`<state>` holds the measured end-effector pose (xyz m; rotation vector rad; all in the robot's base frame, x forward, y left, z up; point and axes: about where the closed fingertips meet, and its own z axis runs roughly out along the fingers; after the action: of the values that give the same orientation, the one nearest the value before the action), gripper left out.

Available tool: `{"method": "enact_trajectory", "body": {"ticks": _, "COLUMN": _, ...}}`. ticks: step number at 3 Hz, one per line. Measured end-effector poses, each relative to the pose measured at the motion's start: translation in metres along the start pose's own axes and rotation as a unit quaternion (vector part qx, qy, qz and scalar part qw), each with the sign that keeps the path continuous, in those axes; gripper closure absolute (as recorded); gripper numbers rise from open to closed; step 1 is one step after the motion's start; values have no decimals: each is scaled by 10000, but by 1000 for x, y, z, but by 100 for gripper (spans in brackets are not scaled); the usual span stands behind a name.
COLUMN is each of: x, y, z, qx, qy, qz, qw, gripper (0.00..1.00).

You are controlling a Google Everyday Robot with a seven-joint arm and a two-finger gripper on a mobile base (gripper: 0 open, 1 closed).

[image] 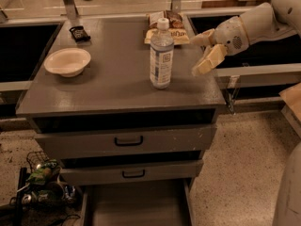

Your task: Place blue plastic bottle into bottom drawer

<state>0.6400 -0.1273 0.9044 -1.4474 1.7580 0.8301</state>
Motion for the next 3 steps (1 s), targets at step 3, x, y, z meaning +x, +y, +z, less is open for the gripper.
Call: {"method": "enact_trajectory", "body": {"ticks": 3, "x": -34, "y": -18, "z": 62, "qx": -602, "qy": -930, "qz": -130, "qw": 9938, "gripper": 0}}
